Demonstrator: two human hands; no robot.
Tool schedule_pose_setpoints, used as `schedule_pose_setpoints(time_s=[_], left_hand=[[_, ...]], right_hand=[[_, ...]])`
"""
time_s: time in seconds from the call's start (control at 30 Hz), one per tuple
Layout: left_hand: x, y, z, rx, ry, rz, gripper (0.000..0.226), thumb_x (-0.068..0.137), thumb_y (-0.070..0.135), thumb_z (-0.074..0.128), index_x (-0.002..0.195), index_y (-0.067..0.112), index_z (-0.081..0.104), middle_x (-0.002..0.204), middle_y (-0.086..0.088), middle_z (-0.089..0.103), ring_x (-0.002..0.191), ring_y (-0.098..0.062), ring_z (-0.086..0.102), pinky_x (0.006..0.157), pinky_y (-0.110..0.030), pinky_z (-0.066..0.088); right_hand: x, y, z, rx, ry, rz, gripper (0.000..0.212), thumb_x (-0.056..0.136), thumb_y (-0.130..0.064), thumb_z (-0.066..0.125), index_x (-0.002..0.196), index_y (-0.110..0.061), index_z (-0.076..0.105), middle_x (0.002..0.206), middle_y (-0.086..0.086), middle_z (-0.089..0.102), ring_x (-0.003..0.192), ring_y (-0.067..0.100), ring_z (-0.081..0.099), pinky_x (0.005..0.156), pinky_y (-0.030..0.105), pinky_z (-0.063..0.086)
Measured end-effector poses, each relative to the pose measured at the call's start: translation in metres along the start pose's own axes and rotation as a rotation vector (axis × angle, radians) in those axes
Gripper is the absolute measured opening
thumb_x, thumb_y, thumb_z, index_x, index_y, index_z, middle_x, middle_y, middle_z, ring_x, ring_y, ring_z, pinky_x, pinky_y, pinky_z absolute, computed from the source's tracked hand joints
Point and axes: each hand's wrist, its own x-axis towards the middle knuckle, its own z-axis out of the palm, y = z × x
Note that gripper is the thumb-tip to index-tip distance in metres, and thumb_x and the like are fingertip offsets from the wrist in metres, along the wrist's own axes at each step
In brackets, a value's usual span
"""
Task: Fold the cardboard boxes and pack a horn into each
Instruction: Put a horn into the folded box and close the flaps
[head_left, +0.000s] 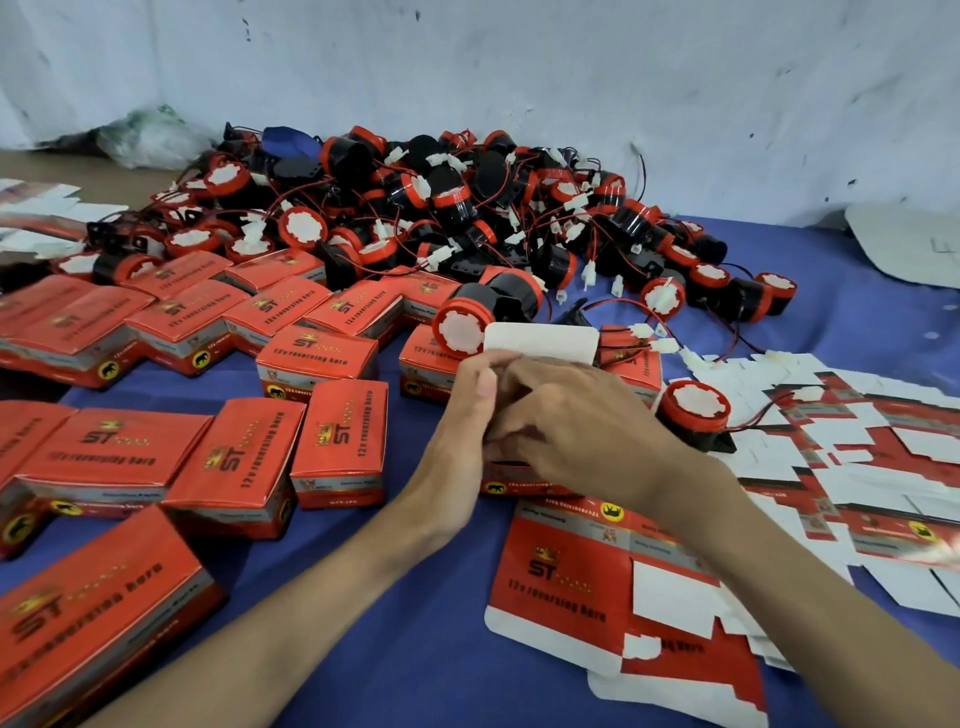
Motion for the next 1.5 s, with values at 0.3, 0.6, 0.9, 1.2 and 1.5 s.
schedule_pose_setpoints(time_s=[0.3, 0.6, 0.9, 1.2, 1.5], left_hand=[[0.003, -0.003, 0.004, 0.089, 0.042, 0.022, 0.033, 0.095, 0.046, 0.034, 0.123, 0.059, 0.022, 0.126, 0.019, 0.047, 0.111, 0.013, 0.050, 0.090, -0.010, 0.044], [0.005, -0.010, 0.005, 0.225, 0.048, 0.088, 0.041, 0.093, -0.009, 0.048, 0.111, 0.027, 0.042, 0.109, 0.010, 0.057, 0.099, 0.013, 0.054, 0.079, -0.006, 0.043], [-0.002, -0.003, -0.001, 0.409, -0.044, 0.222, 0.035, 0.083, 0.040, 0.059, 0.109, 0.017, 0.055, 0.114, 0.006, 0.061, 0.108, -0.008, 0.058, 0.084, -0.021, 0.050], [0.003, -0.003, -0.021, 0.733, -0.129, 0.430, 0.040, 0.086, 0.029, 0.064, 0.122, 0.011, 0.063, 0.124, 0.006, 0.060, 0.120, -0.005, 0.054, 0.102, -0.027, 0.045], [-0.001, -0.005, -0.027, 1.018, -0.181, 0.599, 0.045, 0.089, 0.038, 0.060, 0.122, 0.008, 0.065, 0.128, 0.001, 0.062, 0.118, -0.018, 0.058, 0.095, -0.039, 0.051]], right_hand=[[-0.027, 0.024, -0.001, 0.240, 0.656, 0.041, 0.016, 0.087, -0.003, 0.053, 0.091, -0.001, 0.069, 0.098, 0.010, 0.057, 0.090, 0.012, 0.053, 0.080, 0.016, 0.040], [-0.052, 0.020, 0.034, 0.878, 0.388, 0.103, 0.025, 0.093, -0.014, 0.051, 0.118, -0.012, 0.049, 0.104, -0.001, 0.073, 0.101, 0.014, 0.067, 0.087, 0.029, 0.052], [-0.047, 0.025, 0.034, 0.998, 0.466, 0.286, 0.020, 0.082, -0.035, 0.059, 0.101, -0.036, 0.067, 0.098, -0.021, 0.071, 0.095, -0.001, 0.065, 0.075, 0.011, 0.049], [-0.056, 0.025, 0.045, 0.331, 0.643, 0.093, 0.032, 0.084, -0.025, 0.064, 0.111, -0.008, 0.067, 0.104, -0.001, 0.068, 0.100, 0.004, 0.063, 0.089, 0.016, 0.050], [-0.068, 0.015, 0.043, -0.283, 0.578, 0.214, 0.034, 0.088, -0.033, 0.058, 0.111, -0.011, 0.072, 0.105, 0.027, 0.068, 0.094, 0.041, 0.067, 0.078, 0.050, 0.056]])
